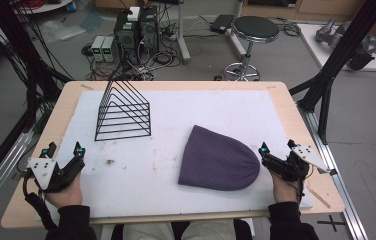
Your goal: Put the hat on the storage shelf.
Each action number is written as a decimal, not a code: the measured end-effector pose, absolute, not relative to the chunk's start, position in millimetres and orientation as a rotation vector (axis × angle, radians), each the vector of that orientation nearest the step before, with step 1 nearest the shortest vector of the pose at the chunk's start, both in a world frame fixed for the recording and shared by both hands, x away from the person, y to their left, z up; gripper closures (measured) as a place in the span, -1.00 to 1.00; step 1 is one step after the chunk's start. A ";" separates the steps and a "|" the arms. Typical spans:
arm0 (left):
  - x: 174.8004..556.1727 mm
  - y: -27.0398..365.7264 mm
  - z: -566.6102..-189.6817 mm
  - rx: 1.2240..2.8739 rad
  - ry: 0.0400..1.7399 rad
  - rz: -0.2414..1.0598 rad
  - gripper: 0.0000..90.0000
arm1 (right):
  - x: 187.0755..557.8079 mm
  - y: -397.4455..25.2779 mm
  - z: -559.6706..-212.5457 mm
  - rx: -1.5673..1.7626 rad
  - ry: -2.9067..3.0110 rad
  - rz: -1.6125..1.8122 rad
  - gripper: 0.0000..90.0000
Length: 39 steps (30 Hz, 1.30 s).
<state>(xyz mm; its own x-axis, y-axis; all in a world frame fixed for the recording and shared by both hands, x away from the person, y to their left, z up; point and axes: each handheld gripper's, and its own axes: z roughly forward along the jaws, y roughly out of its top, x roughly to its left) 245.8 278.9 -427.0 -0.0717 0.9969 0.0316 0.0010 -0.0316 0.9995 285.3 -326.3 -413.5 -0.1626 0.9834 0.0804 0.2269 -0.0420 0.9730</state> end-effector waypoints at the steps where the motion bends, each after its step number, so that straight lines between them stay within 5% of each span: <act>1: 246.2 278.8 -426.9 1.200 1.243 1.284 -0.35 | 285.0 -325.5 -411.1 1.327 1.491 1.260 -0.89; 39: 249.9 277.1 -428.2 1.231 1.253 1.267 -0.36 | 295.8 -301.4 -413.5 1.416 1.973 1.039 -0.86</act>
<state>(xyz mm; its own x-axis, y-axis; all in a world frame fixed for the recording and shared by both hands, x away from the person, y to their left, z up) 249.9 277.1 -428.2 -0.0565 0.9976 0.0399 0.0281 -0.0384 0.9989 295.8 -301.4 -413.5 -0.3378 0.9405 0.0375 0.5631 0.1700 0.8087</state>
